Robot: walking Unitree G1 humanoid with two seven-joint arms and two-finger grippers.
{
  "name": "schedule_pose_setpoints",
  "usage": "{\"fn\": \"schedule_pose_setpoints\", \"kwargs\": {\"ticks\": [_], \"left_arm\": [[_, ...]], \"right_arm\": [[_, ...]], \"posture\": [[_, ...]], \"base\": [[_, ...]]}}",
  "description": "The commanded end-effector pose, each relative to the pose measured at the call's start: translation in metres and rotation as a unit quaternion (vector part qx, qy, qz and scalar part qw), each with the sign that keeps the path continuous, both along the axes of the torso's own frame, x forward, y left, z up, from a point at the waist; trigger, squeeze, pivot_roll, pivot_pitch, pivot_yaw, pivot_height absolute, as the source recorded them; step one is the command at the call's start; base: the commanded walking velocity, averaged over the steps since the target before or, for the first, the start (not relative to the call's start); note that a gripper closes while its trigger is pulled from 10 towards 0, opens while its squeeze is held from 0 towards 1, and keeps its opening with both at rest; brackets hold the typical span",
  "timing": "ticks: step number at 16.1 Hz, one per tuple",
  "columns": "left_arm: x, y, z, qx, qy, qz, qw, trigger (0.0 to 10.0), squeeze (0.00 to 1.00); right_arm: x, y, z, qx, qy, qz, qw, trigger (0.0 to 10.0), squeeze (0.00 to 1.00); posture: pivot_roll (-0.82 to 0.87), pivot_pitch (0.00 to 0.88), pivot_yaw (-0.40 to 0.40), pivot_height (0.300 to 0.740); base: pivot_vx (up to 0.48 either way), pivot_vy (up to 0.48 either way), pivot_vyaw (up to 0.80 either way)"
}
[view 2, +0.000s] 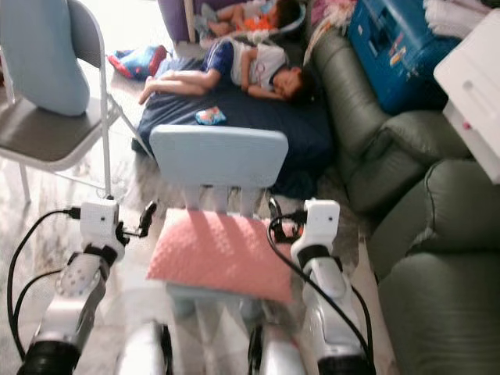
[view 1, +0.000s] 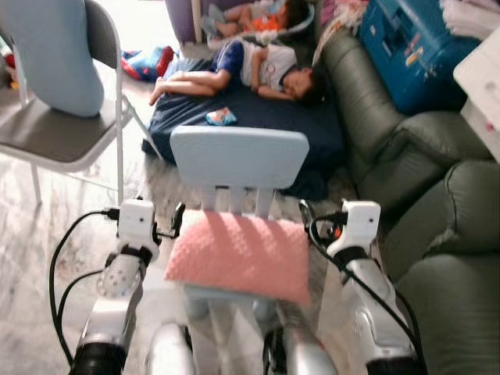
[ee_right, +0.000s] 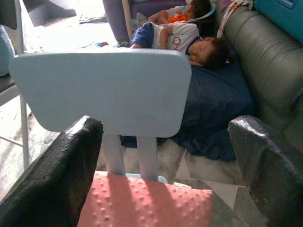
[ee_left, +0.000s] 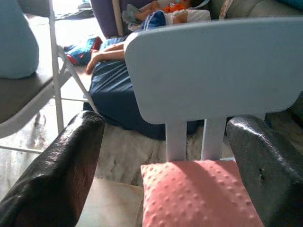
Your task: Move the pillow to the sofa
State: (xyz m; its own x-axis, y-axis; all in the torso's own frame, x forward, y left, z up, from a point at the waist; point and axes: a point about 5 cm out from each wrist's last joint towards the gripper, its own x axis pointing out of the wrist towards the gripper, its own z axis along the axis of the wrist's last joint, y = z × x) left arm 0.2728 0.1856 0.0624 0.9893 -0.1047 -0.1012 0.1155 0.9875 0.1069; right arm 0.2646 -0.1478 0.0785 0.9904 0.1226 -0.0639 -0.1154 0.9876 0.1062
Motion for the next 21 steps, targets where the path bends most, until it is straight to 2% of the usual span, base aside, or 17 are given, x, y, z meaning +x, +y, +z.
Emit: {"fn": "schedule_pose_setpoints", "kwargs": {"ticks": [1, 3, 5, 13, 21], "left_arm": [[-0.0028, -0.0001, -0.0048, 0.006, 0.012, -0.002, 1.0, 10.0, 0.0], [-0.0022, 0.0, -0.0045, 0.008, 0.013, -0.001, 1.0, 10.0, 0.0], [-0.0015, 0.0005, -0.0037, 0.009, 0.009, 0.001, 1.0, 10.0, 0.0], [0.0019, 0.0021, -0.0027, 0.023, 0.005, 0.016, 1.0, 10.0, 0.0], [0.0039, 0.0006, -0.0033, 0.022, 0.003, 0.014, 1.0, 10.0, 0.0]], "right_arm": [[-0.0008, -0.0016, -0.0015, 0.002, 0.003, -0.002, 1.0, 10.0, 0.0], [-0.0004, -0.0014, -0.0021, 0.0, 0.003, -0.003, 1.0, 10.0, 0.0], [-0.0004, -0.001, -0.0032, -0.003, 0.005, -0.004, 1.0, 10.0, 0.0], [0.0052, -0.0092, -0.0056, -0.011, 0.01, -0.005, 1.0, 10.0, 0.0], [0.0064, -0.0064, -0.0053, -0.013, 0.008, 0.013, 1.0, 10.0, 0.0]], "posture": [[-0.03, 0.172, -0.049, 0.615], [-0.02, 0.172, -0.048, 0.585], [-0.02, 0.17, -0.048, 0.575], [-0.02, 0.171, -0.054, 0.575], [-0.03, 0.167, -0.06, 0.575]], "base": [[0.0, 0.0, 0.0], [0.0, 0.0, 0.0], [0.0, 0.0, 0.0], [0.0, 0.0, 0.0], [0.0, 0.0, 0.0]]}}
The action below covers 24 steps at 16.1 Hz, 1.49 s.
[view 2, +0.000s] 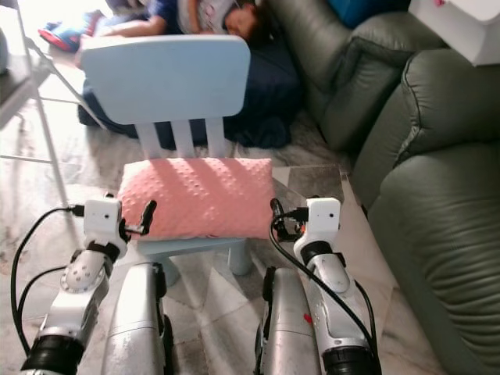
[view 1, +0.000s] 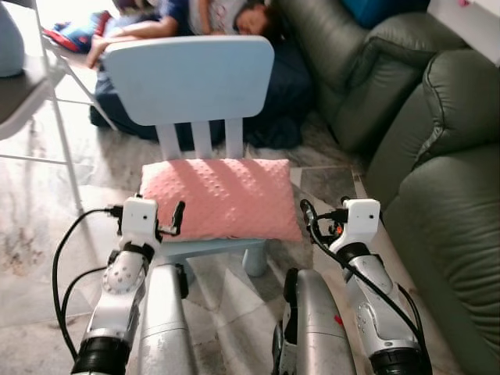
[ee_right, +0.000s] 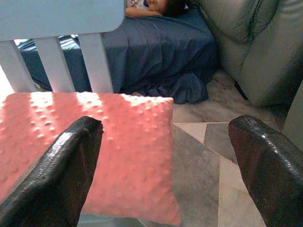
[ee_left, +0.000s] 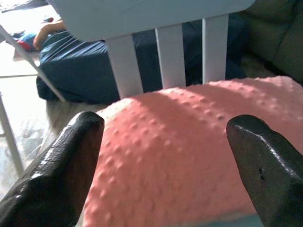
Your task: Move the pillow to the sofa
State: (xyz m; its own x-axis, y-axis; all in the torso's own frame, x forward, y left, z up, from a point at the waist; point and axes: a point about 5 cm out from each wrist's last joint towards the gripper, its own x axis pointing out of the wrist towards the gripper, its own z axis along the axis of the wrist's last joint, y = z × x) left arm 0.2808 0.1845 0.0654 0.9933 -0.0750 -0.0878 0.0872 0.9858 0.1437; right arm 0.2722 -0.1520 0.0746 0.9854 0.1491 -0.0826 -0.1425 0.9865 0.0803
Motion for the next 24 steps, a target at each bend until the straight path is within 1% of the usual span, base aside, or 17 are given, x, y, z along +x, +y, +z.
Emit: {"fn": "schedule_pose_setpoints", "kwargs": {"ticks": [1, 4, 12, 18, 20, 22, 24], "left_arm": [[-0.004, 0.0015, -0.0063, 0.004, 0.012, 0.0, 1.0, 10.0, 0.0], [-0.0044, 0.0002, -0.0069, 0.003, 0.012, 0.0, 1.0, 10.0, 0.0], [-0.0047, -0.0032, -0.0074, 0.001, 0.013, -0.011, 1.0, 10.0, 0.0], [-0.0055, -0.0041, -0.0084, -0.004, 0.015, -0.009, 1.0, 10.0, 0.0], [-0.0058, -0.0039, -0.0087, -0.002, 0.016, -0.007, 1.0, 10.0, 0.0], [-0.0066, -0.0042, -0.0095, 0.0, 0.017, -0.006, 1.0, 10.0, 0.0], [-0.0068, -0.0048, -0.0103, 0.0, 0.018, -0.006, 1.0, 10.0, 0.0]], "right_arm": [[-0.0001, -0.0022, -0.0007, -0.003, -0.001, 0.001, 1.0, 10.0, 0.0], [0.0015, -0.0019, 0.0005, 0.001, -0.004, 0.003, 1.0, 10.0, 0.0], [-0.0008, -0.0009, -0.0002, 0.002, -0.002, 0.008, 1.0, 10.0, 0.0], [-0.0008, 0.0013, 0.0005, 0.002, -0.003, 0.018, 1.0, 10.0, 0.0], [-0.0007, 0.0021, 0.0005, 0.003, -0.003, 0.02, 1.0, 10.0, 0.0], [-0.0009, 0.0025, 0.0001, 0.015, -0.001, 0.017, 1.0, 10.0, 0.0], [-0.0016, 0.0032, -0.0003, 0.012, 0.0, 0.022, 1.0, 10.0, 0.0]], "posture": [[-0.03, 0.168, -0.06, 0.575], [-0.03, 0.168, -0.06, 0.604], [-0.04, 0.173, -0.06, 0.604], [-0.03, 0.176, -0.065, 0.67], [-0.03, 0.178, -0.066, 0.674], [-0.03, 0.181, -0.067, 0.674], [-0.04, 0.181, -0.066, 0.674]], "base": [[0.0, 0.0, 0.0], [0.0, 0.0, 0.0], [0.0, 0.0, 0.0], [0.0, 0.0, 0.46], [0.0, 0.0, 0.53], [0.0, 0.0, 0.0], [0.0, 0.0, 0.0]]}}
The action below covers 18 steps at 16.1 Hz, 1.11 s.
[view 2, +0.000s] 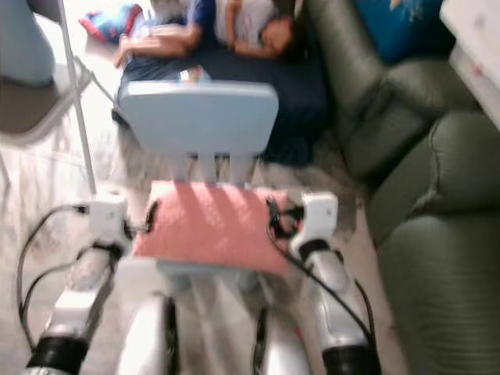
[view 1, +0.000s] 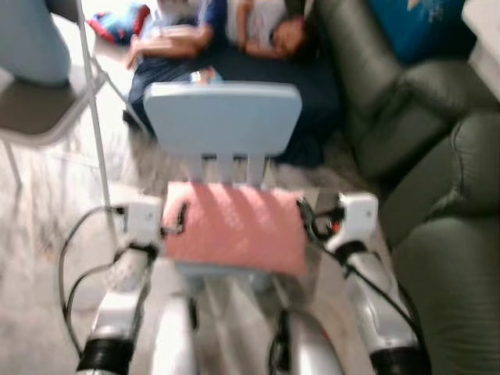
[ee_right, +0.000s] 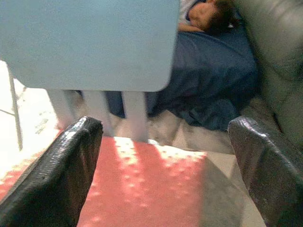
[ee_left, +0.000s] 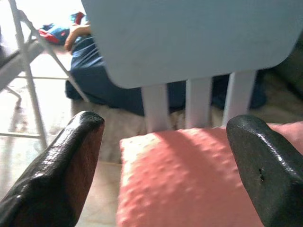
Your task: Move the pillow to the sofa
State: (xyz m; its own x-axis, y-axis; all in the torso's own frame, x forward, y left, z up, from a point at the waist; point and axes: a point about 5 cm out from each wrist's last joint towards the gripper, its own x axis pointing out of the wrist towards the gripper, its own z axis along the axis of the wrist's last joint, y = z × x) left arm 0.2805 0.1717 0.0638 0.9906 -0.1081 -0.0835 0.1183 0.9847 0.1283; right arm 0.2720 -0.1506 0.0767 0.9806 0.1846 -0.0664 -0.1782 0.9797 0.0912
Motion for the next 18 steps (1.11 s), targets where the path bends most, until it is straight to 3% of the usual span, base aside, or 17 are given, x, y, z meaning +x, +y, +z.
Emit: {"fn": "schedule_pose_setpoints", "kwargs": {"ticks": [1, 12, 18], "left_arm": [[-0.0067, 0.0077, -0.0089, 0.009, 0.02, 0.01, 1.0, 10.0, 0.0], [-0.0062, 0.0079, -0.0083, 0.007, 0.017, 0.014, 1.0, 10.0, 0.0], [-0.0054, 0.0072, -0.007, 0.005, 0.012, 0.012, 1.0, 10.0, 0.0]], "right_arm": [[-0.0017, 0.0018, -0.0025, 0.005, 0.007, 0.005, 1.0, 10.0, 0.0], [-0.0011, 0.0037, -0.0024, 0.009, 0.007, 0.01, 1.0, 10.0, 0.0], [-0.0003, 0.0047, -0.0018, 0.013, 0.006, 0.012, 1.0, 10.0, 0.0]], "posture": [[-0.04, 0.182, -0.066, 0.669], [-0.03, 0.184, -0.068, 0.539], [-0.03, 0.183, -0.069, 0.534]], "base": [[0.0, 0.0, 0.0], [0.0, 0.0, 0.0], [0.0, 0.0, 0.0]]}}
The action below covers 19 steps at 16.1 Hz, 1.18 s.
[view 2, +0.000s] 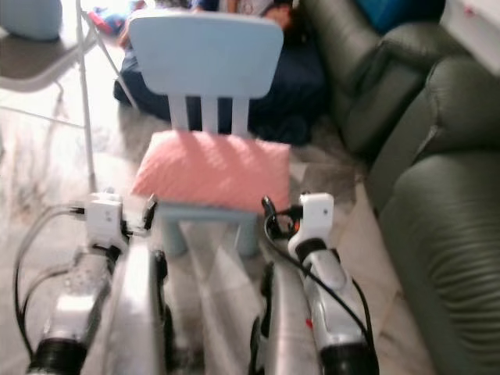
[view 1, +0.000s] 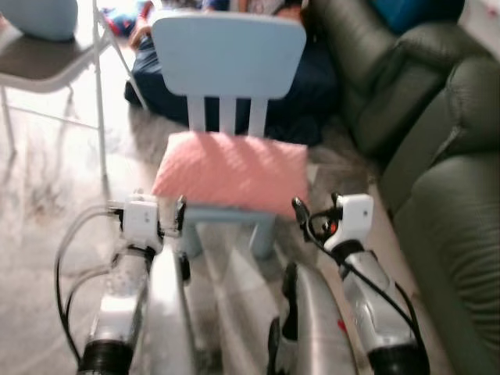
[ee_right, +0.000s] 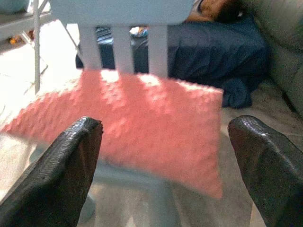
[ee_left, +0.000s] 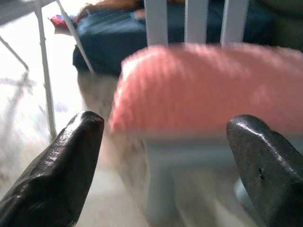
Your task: Move the pillow to the sofa
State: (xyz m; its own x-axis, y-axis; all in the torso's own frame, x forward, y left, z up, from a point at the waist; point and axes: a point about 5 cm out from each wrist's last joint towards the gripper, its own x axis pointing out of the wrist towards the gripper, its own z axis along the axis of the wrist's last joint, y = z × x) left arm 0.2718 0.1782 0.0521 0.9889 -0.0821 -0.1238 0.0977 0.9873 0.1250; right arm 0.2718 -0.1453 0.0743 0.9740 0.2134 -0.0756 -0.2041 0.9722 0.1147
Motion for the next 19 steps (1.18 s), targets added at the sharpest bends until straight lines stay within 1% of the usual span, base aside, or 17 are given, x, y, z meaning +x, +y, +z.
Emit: {"fn": "schedule_pose_setpoints", "kwargs": {"ticks": [1, 4, 13, 17, 19], "left_arm": [[0.0038, 0.0011, 0.0059, 0.006, -0.011, 0.001, 1.0, 10.0, 0.0], [0.0041, 0.0018, 0.0074, 0.007, -0.017, -0.001, 1.0, 10.0, 0.0], [0.0033, 0.0021, 0.0072, 0.007, -0.019, -0.003, 1.0, 10.0, 0.0], [0.0025, 0.0026, 0.0065, 0.006, -0.017, 0.008, 1.0, 10.0, 0.0], [0.0016, 0.0051, 0.0066, 0.007, -0.019, 0.013, 1.0, 10.0, 0.0]], "right_arm": [[0.0, -0.0007, 0.0008, 0.002, -0.001, -0.001, 1.0, 10.0, 0.0], [0.0004, -0.0007, 0.0008, 0.002, -0.001, 0.001, 1.0, 10.0, 0.0], [0.001, 0.0016, 0.0002, 0.003, 0.0, 0.01, 1.0, 10.0, 0.0], [-0.0009, 0.0053, -0.0015, 0.009, 0.004, 0.024, 1.0, 10.0, 0.0], [-0.0013, 0.0064, -0.0019, 0.011, 0.005, 0.026, 1.0, 10.0, 0.0]], "posture": [[-0.03, 0.183, -0.069, 0.534], [-0.03, 0.183, -0.069, 0.534], [-0.03, 0.182, -0.07, 0.534], [-0.03, 0.187, -0.073, 0.53], [-0.03, 0.19, -0.074, 0.505]], "base": [[0.0, 0.0, 0.0], [0.0, 0.0, 0.0], [0.367, 0.0, 0.0], [0.0, 0.0, 0.0], [0.0, 0.0, 0.0]]}}
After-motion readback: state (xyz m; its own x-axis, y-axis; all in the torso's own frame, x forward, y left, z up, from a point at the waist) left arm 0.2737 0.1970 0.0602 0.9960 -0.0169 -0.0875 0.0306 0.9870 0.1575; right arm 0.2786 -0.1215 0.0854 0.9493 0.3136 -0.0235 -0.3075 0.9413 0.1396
